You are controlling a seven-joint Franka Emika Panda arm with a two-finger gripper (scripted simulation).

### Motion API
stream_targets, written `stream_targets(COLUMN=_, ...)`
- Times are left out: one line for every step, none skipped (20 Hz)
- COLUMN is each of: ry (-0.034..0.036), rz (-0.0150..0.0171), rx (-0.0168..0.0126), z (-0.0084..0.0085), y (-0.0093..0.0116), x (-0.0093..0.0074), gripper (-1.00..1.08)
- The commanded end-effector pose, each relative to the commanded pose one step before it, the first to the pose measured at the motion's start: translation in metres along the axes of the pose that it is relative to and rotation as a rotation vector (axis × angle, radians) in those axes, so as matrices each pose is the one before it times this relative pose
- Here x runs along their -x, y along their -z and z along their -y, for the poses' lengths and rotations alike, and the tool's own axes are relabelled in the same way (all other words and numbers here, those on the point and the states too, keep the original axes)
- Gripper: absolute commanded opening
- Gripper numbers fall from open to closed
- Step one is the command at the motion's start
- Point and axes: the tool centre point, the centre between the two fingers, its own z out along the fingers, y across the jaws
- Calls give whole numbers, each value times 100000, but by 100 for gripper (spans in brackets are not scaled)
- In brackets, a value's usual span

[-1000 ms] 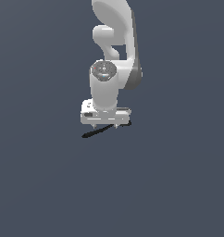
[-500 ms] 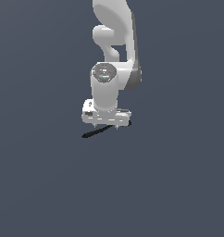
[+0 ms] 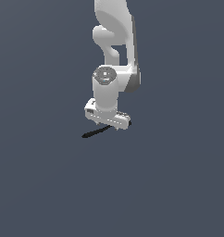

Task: Pick up the object and move it to a goal position.

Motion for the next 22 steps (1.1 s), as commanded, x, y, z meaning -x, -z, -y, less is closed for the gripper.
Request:
stream_targets(ry=-7440, rz=-158, rx=-447, z=-59, y=-614, x=487, gripper=100)
stream_targets(ry=-2950, rz=-60, rx=-165, z=-47, y=-239, x=192, gripper=100)
stream_targets(ry=-2955, rz=-60, rx=-160, z=-57, y=-236, x=191, gripper=100)
stream_targets(ry=-2960, rz=-61, rx=-154, z=-67, y=-233, x=190, gripper=100)
stream_targets(ry=-2965, rz=-62, rx=-149, z=-77, y=-231, x=188, gripper=100)
stream_targets(ry=-2971, rz=-63, rx=-144, z=-87, y=-228, x=186, gripper=100)
stream_targets(ry=-2977, rz=-65, rx=-138, z=-97, y=-225, x=183, gripper=100)
stream_targets(ry=-2981, rz=-67, rx=-133, z=-106, y=-223, x=180, gripper=100)
stream_targets(ry=-2986, rz=-70, rx=-129, z=-116, y=-220, x=177, gripper=100)
stream_targets(ry=-2991, rz=-73, rx=-124, z=-125, y=-217, x=173, gripper=100)
stream_targets(ry=-2995, rz=-76, rx=-120, z=-134, y=-214, x=169, gripper=100)
stream_targets(ry=-3000, rz=-80, rx=-116, z=-144, y=-211, x=164, gripper=100)
stream_targets(ry=-3004, rz=-84, rx=-112, z=-152, y=-208, x=159, gripper=100)
stream_targets(ry=-2980, rz=-87, rx=-107, z=-159, y=-204, x=152, gripper=100)
stream_targets(ry=-2843, rz=-87, rx=-99, z=-160, y=-191, x=139, gripper=100)
stream_targets(ry=-2693, rz=-86, rx=-91, z=-158, y=-178, x=127, gripper=100)
stream_targets(ry=-2541, rz=-85, rx=-84, z=-155, y=-166, x=115, gripper=100)
stream_targets(ry=-2390, rz=-83, rx=-77, z=-151, y=-154, x=103, gripper=100)
stream_targets(ry=-2238, rz=-81, rx=-71, z=-145, y=-142, x=92, gripper=100)
stream_targets(ry=-2085, rz=-78, rx=-65, z=-139, y=-131, x=82, gripper=100)
stream_targets(ry=-1932, rz=-74, rx=-60, z=-132, y=-120, x=73, gripper=100)
stream_targets(ry=-1778, rz=-71, rx=-54, z=-124, y=-109, x=64, gripper=100)
